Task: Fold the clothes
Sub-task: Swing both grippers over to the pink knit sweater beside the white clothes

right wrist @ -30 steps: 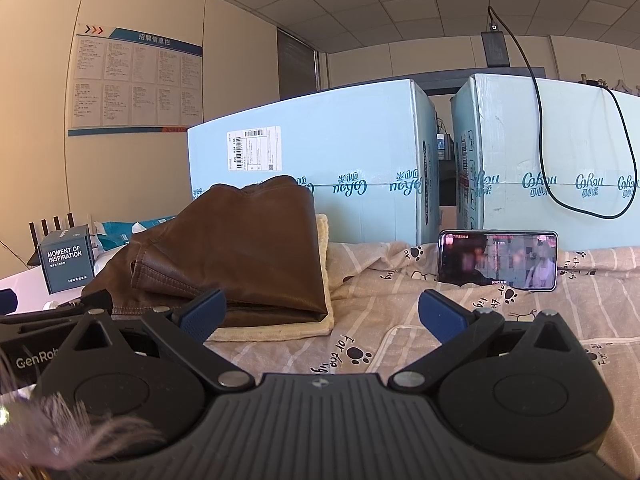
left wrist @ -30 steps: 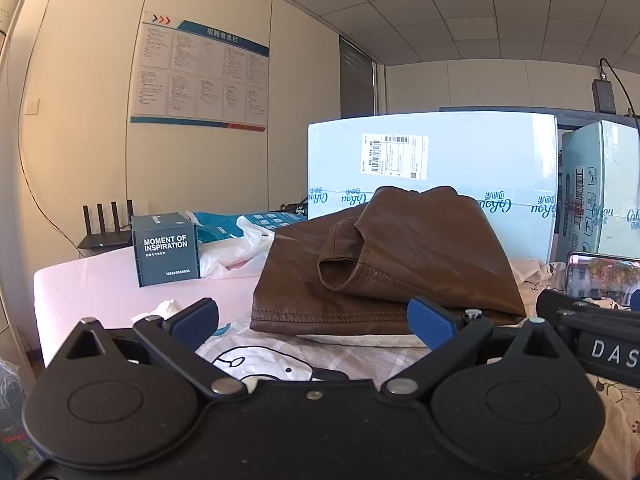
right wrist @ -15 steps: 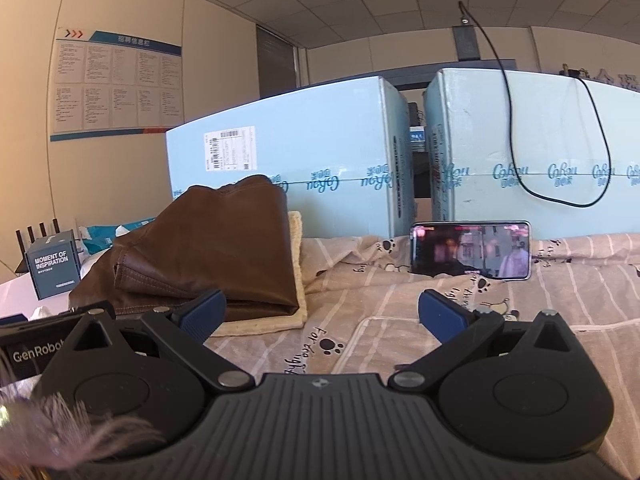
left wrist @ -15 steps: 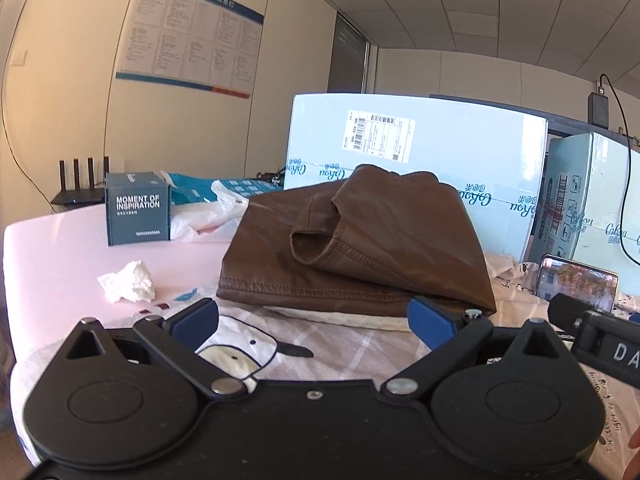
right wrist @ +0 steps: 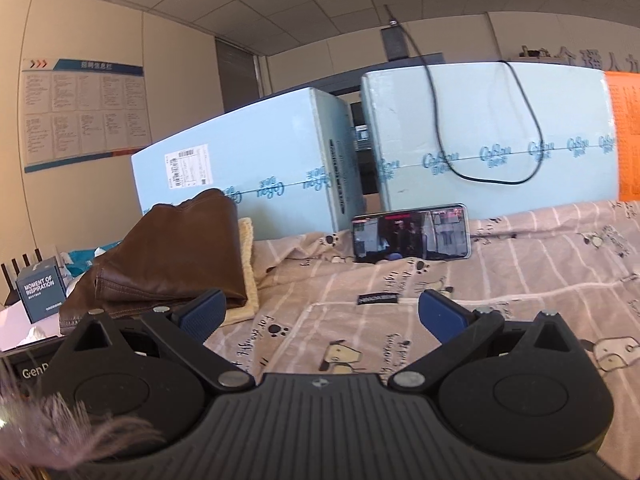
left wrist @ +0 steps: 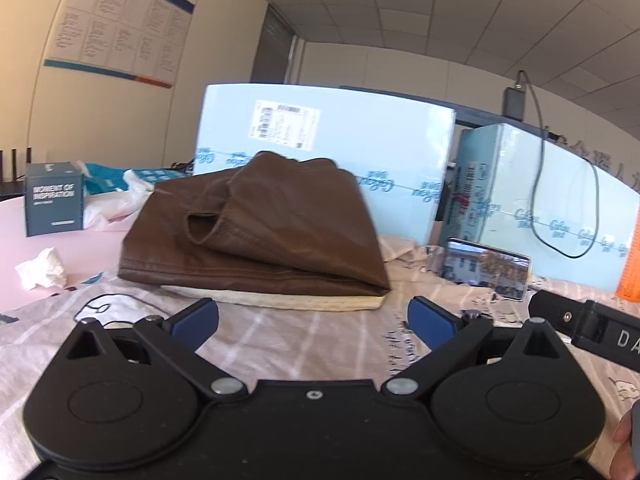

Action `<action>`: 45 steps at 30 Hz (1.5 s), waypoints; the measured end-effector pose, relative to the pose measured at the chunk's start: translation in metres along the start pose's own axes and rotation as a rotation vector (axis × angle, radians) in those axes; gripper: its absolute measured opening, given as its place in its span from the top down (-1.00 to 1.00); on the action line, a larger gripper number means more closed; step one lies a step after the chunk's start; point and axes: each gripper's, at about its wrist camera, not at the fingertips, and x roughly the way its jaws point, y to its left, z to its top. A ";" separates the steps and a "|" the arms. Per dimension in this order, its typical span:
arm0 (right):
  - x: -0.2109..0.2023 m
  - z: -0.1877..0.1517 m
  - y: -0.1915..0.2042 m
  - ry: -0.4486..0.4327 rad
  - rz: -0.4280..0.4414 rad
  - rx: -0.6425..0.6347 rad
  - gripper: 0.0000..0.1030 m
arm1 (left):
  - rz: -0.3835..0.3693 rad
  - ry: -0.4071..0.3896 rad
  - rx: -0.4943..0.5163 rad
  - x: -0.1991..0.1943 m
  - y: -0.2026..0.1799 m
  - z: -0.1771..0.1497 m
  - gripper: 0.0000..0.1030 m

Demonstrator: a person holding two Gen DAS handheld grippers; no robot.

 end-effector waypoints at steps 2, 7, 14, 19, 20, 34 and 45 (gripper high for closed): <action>-0.008 0.001 -0.007 -0.009 -0.012 0.014 -1.00 | -0.014 -0.006 0.006 -0.001 -0.006 0.001 -1.00; -0.027 0.003 -0.024 -0.048 -0.045 0.026 -1.00 | -0.057 -0.028 0.023 -0.004 -0.020 0.002 -1.00; -0.050 0.010 -0.059 -0.088 -0.123 0.038 -1.00 | -0.233 0.040 0.024 0.004 -0.045 0.001 -1.00; -0.060 0.015 -0.087 -0.091 -0.192 0.055 -1.00 | -0.396 0.122 -0.042 0.013 -0.065 -0.001 -1.00; -0.062 0.016 -0.093 -0.093 -0.207 0.058 -1.00 | -0.415 0.146 -0.033 0.014 -0.072 -0.001 -1.00; -0.085 0.012 -0.165 -0.074 -0.379 0.148 -1.00 | -0.623 0.277 0.127 0.021 -0.148 -0.013 -1.00; -0.123 0.014 -0.246 -0.107 -0.536 0.257 -1.00 | -0.866 0.324 0.088 0.041 -0.245 -0.010 -1.00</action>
